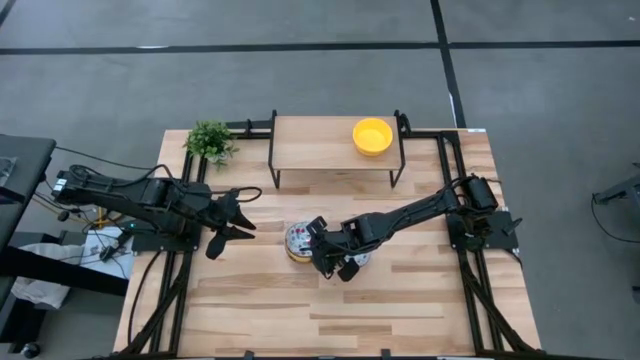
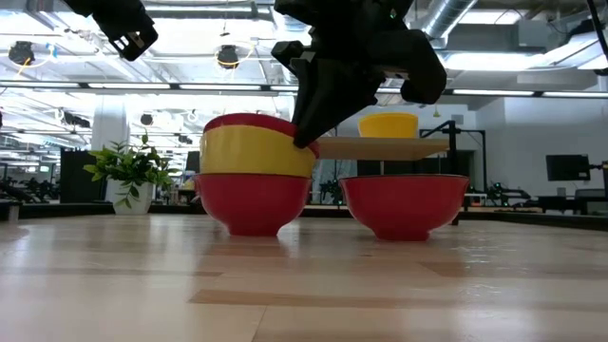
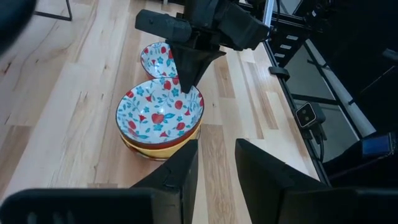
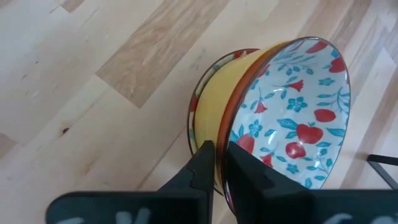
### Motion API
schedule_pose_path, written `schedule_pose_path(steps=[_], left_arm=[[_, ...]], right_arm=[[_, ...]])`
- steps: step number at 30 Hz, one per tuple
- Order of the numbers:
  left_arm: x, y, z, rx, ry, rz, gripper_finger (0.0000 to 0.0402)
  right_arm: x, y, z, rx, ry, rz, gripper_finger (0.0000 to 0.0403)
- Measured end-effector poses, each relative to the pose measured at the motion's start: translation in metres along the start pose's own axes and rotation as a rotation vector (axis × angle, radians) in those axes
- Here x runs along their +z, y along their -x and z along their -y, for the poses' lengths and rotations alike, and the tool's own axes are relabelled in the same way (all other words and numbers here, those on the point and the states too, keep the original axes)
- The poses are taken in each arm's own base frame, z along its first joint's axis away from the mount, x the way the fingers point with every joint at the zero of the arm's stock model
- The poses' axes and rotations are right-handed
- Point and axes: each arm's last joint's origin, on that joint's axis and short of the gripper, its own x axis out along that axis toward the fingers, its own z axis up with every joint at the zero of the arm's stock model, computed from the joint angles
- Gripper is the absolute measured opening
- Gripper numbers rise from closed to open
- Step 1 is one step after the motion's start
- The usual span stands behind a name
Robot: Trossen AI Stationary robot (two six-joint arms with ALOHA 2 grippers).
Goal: Pick & Place Mini bowls
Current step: Remove the red bowl from the stacked bowls
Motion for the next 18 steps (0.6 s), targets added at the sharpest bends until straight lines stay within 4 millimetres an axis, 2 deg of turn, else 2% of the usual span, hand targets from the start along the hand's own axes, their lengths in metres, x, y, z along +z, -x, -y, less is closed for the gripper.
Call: schedule_pose_path(steps=[8, 18], left_arm=[[0.0000, 0.0000, 0.0000, 0.000, 0.000, 0.000, 0.0106], [0.0000, 0.0000, 0.0000, 0.000, 0.000, 0.000, 0.0106]], right_arm=[[0.0000, 0.0001, -0.0001, 0.004, -0.001, 0.002, 0.0022], [-0.0029, 0.0006, -0.0004, 0.080, -0.058, 0.015, 0.0050]])
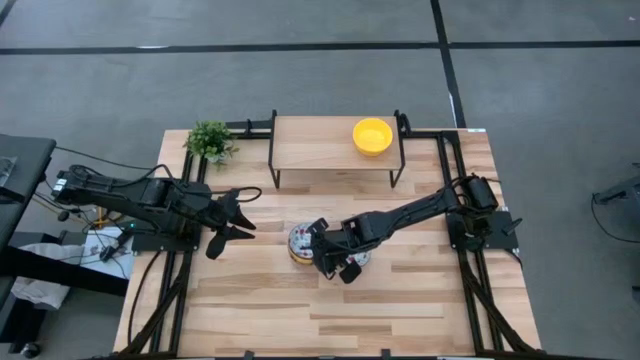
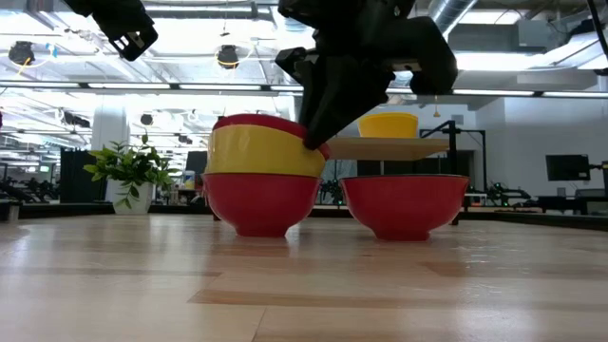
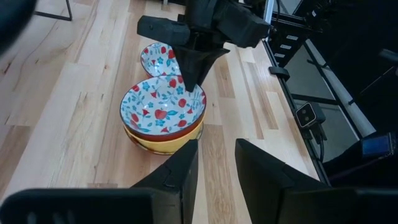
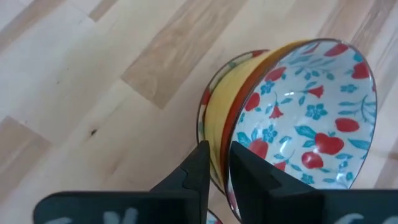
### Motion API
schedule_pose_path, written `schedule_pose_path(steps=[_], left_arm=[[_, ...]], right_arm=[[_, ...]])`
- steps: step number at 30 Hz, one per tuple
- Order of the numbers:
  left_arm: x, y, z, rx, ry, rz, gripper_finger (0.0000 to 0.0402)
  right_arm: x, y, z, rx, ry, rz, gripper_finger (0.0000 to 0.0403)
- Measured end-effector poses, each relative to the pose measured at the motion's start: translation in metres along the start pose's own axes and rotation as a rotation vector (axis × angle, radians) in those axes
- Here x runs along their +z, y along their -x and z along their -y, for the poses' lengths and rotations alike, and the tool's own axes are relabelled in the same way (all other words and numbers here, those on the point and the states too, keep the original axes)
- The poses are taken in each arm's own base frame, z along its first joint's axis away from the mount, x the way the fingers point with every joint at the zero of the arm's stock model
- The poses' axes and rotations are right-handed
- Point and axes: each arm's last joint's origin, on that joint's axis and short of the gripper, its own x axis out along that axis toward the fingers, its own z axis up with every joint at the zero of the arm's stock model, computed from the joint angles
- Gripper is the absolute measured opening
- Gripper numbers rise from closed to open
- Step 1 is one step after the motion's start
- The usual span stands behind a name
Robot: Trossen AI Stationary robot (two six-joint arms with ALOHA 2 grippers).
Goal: Pick & Place Mini bowls
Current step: Remove the red bowl from the stacked bowls
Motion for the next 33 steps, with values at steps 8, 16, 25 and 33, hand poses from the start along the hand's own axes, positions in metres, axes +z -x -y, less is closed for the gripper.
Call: schedule_pose_path(steps=[8, 16, 25, 33], left_arm=[[0.000, 0.000, 0.000, 0.000, 0.000, 0.000, 0.0106], [0.000, 0.000, 0.000, 0.000, 0.000, 0.000, 0.0106], [0.000, 0.000, 0.000, 0.000, 0.000, 0.000, 0.0106], [0.000, 0.000, 0.000, 0.000, 0.000, 0.000, 0.0106]], right_arm=[[0.000, 0.000, 0.000, 0.005, 0.000, -0.003, 0.0050], [0.000, 0.000, 0.000, 0.002, -0.001, -0.004, 0.0052], [-0.001, 0.000, 0.000, 0.002, -0.001, -0.005, 0.0052], [0.003, 0.008, 0.011, -0.009, -0.026, 0.000, 0.0052]])
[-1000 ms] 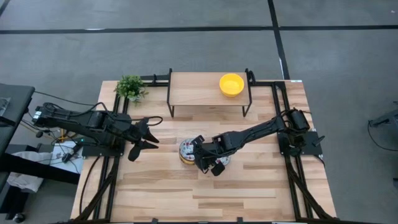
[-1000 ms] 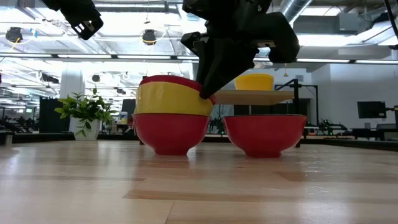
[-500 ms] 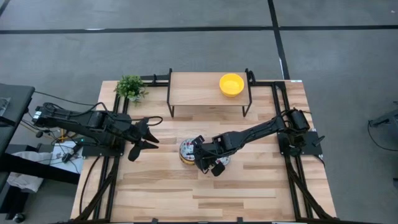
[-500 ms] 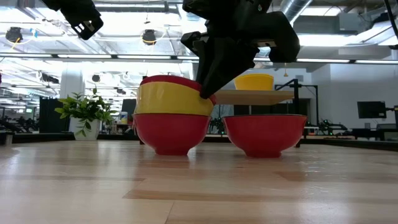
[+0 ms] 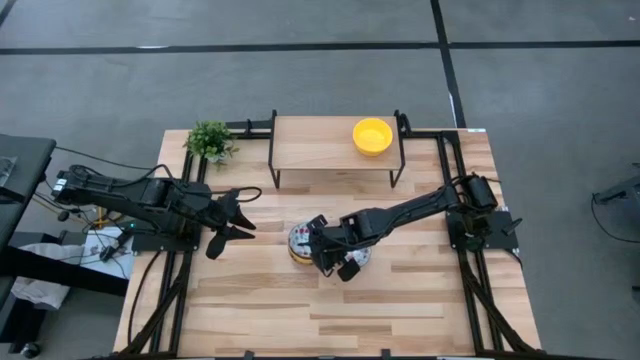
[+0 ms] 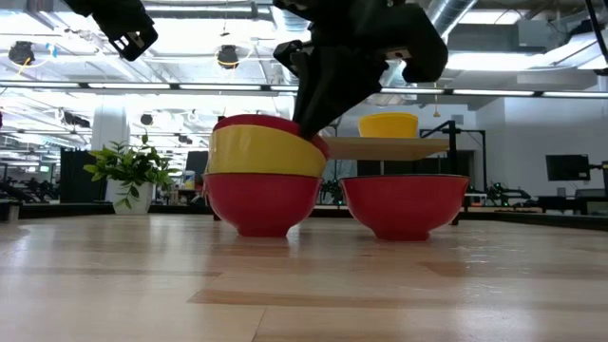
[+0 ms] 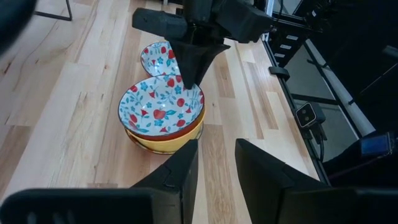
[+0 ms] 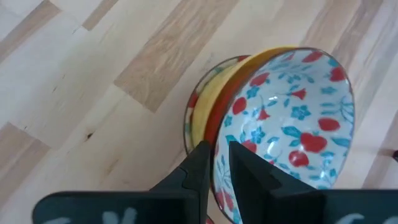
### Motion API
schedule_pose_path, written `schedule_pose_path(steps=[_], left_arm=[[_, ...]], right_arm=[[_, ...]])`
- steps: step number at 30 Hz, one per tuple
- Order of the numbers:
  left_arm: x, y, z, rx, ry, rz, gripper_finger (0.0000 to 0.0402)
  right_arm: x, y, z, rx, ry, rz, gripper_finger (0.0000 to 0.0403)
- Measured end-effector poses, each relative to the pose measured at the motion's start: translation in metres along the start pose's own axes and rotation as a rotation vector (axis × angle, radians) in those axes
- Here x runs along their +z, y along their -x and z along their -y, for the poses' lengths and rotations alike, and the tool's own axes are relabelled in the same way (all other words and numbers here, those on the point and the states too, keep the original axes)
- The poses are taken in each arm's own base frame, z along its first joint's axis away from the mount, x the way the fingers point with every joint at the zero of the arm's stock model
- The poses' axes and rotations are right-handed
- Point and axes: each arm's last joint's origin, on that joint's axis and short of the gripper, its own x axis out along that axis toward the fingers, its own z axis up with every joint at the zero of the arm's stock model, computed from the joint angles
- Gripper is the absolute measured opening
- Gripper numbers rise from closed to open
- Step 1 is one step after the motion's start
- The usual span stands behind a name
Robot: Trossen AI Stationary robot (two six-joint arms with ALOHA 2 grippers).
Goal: Pick & Place Mini bowls
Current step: Remove the red bowl from the stacked bowls
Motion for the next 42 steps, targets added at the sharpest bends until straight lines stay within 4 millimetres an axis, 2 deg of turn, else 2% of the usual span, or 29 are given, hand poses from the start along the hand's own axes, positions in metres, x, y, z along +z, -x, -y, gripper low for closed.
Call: schedule_pose_path(steps=[12, 22, 33, 42], left_arm=[[0.000, 0.000, 0.000, 0.000, 0.000, 0.000, 0.0106], [0.000, 0.000, 0.000, 0.000, -0.004, 0.000, 0.0106], [0.000, 0.000, 0.000, 0.000, -0.004, 0.000, 0.0106], [0.000, 0.000, 0.000, 0.000, -0.004, 0.000, 0.0106]], right_arm=[[-0.002, 0.002, 0.000, 0.077, -0.007, 0.006, 0.0049], [-0.005, 0.001, 0.005, 0.073, -0.019, 0.003, 0.0004], [-0.006, 0.001, 0.010, -0.004, -0.013, -0.023, 0.0001], [0.000, 0.011, 0.017, -0.039, -0.017, -0.026, 0.0000]])
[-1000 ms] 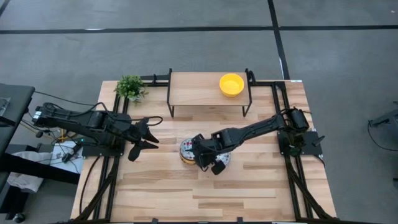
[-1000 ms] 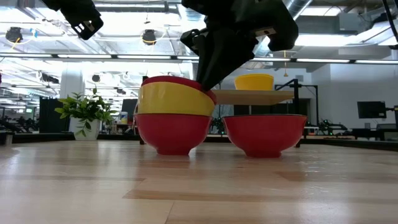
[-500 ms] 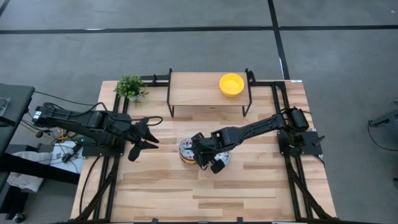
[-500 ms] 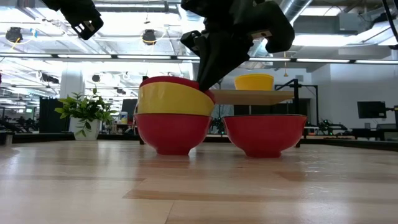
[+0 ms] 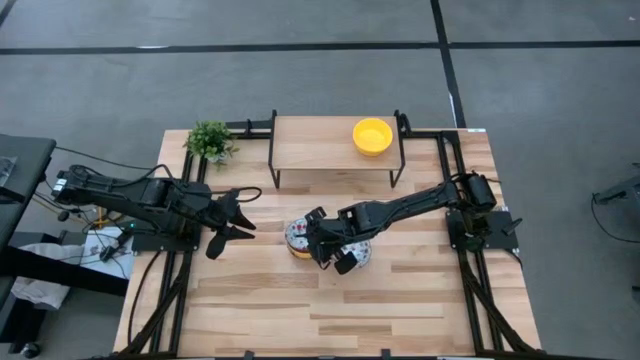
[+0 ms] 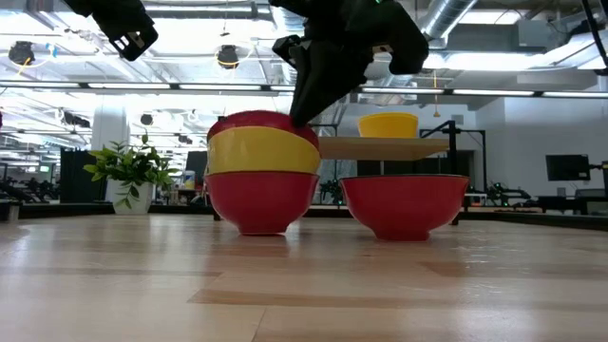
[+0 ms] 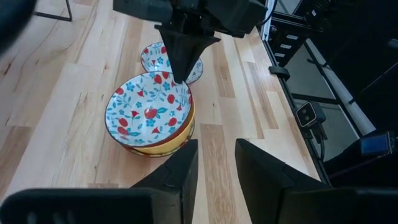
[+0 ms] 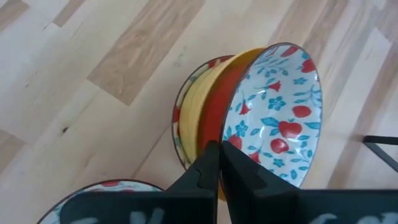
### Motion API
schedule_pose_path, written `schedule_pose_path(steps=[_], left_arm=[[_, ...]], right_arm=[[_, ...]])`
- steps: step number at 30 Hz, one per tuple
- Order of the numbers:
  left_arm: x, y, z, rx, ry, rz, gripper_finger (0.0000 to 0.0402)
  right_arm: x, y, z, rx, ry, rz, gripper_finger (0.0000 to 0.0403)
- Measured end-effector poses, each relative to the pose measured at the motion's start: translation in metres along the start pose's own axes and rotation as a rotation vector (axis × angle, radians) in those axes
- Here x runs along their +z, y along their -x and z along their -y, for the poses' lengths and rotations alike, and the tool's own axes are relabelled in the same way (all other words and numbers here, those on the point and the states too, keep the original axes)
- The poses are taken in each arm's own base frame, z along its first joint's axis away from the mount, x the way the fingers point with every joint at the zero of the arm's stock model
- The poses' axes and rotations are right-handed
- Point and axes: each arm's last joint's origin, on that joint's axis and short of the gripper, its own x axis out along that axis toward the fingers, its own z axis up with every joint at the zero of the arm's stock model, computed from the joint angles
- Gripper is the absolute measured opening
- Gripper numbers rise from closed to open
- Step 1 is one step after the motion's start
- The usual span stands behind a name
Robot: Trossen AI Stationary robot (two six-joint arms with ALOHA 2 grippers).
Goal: Pick & Place Mini bowls
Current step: Remove the red bowl from the stacked bowls
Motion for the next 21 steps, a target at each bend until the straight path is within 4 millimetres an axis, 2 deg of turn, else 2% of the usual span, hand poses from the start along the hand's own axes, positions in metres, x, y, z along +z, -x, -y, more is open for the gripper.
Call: schedule_pose_path(steps=[21], left_arm=[[0.000, 0.000, 0.000, 0.000, -0.003, 0.000, 0.0106]], right_arm=[[0.012, 0.027, 0.012, -0.054, -0.001, -0.039, 0.0000]])
